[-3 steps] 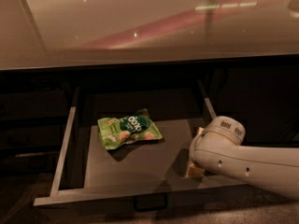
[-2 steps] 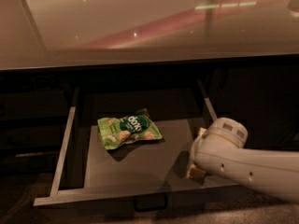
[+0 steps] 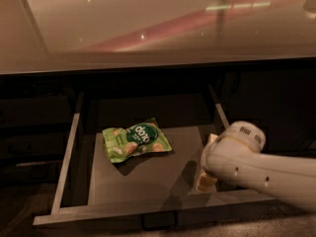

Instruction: Open top drawer

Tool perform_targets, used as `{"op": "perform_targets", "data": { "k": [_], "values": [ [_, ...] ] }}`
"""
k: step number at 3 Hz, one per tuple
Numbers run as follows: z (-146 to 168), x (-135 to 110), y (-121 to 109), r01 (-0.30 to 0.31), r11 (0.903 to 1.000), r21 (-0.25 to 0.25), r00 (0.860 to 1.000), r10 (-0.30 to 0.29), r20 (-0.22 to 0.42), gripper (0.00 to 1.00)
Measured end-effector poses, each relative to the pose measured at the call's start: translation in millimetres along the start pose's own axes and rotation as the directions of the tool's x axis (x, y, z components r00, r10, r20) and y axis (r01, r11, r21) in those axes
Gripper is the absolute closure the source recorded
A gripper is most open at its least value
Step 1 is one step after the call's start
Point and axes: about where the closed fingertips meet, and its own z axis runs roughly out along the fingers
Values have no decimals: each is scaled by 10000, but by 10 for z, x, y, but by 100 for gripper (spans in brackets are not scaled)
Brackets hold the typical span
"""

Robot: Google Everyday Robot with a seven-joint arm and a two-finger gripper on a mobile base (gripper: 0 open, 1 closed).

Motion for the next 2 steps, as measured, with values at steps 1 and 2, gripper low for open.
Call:
{"op": "perform_targets", "data": {
  "k": [1,2],
  "values": [
    [-389,-183,-434,-492,9985,225,9961,475,737,0],
    [-992,-306,-748,-767,9959,475,9893,701,1281,0]
  ]
}}
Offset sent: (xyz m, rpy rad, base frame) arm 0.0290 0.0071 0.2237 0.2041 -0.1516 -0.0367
